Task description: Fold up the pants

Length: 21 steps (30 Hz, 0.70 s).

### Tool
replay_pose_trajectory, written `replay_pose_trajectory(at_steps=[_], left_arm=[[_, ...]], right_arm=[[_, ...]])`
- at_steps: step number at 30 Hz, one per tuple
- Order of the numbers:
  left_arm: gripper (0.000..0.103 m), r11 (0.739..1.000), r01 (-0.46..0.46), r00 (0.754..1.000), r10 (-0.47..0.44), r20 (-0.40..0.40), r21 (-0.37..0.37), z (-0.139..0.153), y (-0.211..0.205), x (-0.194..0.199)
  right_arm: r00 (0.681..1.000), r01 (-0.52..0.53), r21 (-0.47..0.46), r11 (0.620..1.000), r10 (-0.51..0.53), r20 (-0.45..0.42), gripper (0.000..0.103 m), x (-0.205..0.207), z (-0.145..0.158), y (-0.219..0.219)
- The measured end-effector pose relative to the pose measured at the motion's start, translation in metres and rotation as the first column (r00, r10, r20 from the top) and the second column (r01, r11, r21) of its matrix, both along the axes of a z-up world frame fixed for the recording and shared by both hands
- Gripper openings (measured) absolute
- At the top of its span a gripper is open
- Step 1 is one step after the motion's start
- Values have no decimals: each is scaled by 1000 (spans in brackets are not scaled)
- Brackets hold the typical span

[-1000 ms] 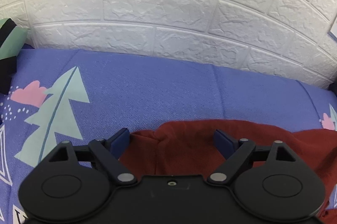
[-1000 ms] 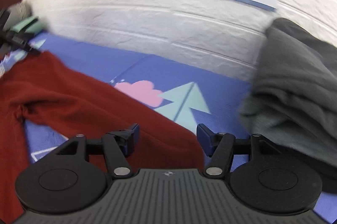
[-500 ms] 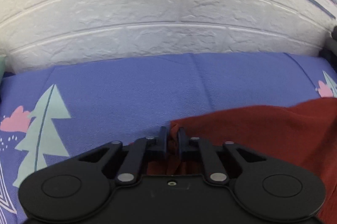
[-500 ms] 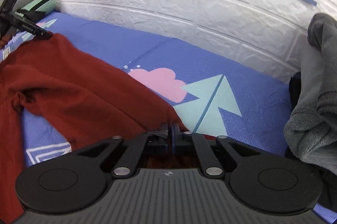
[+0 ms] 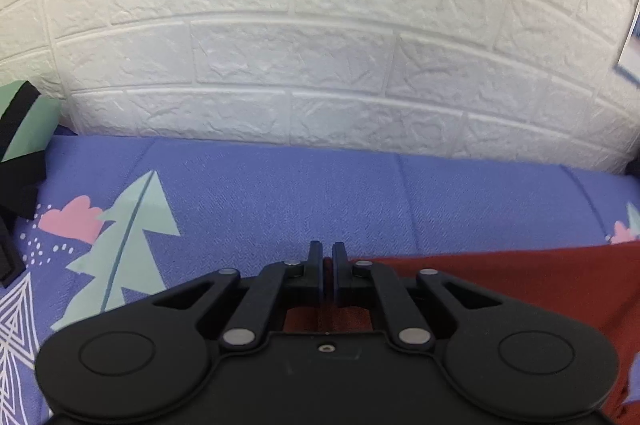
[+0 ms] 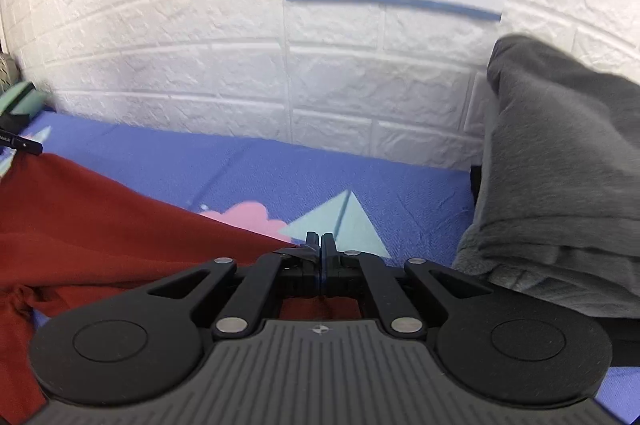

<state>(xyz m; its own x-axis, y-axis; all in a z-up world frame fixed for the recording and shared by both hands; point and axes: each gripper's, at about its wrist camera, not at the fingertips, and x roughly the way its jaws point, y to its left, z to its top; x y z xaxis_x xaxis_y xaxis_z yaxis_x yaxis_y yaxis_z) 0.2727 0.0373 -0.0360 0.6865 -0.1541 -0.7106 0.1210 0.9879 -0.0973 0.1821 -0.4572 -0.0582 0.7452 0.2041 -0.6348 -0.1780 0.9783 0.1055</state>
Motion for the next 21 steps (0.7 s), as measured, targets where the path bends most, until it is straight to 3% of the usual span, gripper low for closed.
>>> replay_pose_trajectory(at_steps=[7,14,17,21], left_arm=[[0,992,18,996,-6,93,-121,48,20,-63],[0,986,46,986,-20,163,-161,80,39,-161],[0,983,44,985,-13,171,-181,80,53,-203],[0,983,29,994,-10,106,-184,51,61,-253]], right_arm=[[995,-26,43,999,21,102,0,-64,47,0],[982,-77,0,997,76,174,0,-169,79,15],[979,-89,-14,996,90,183,0,-213,84,19],[993,-73,-19,997,75,91,0,-255,61,25]])
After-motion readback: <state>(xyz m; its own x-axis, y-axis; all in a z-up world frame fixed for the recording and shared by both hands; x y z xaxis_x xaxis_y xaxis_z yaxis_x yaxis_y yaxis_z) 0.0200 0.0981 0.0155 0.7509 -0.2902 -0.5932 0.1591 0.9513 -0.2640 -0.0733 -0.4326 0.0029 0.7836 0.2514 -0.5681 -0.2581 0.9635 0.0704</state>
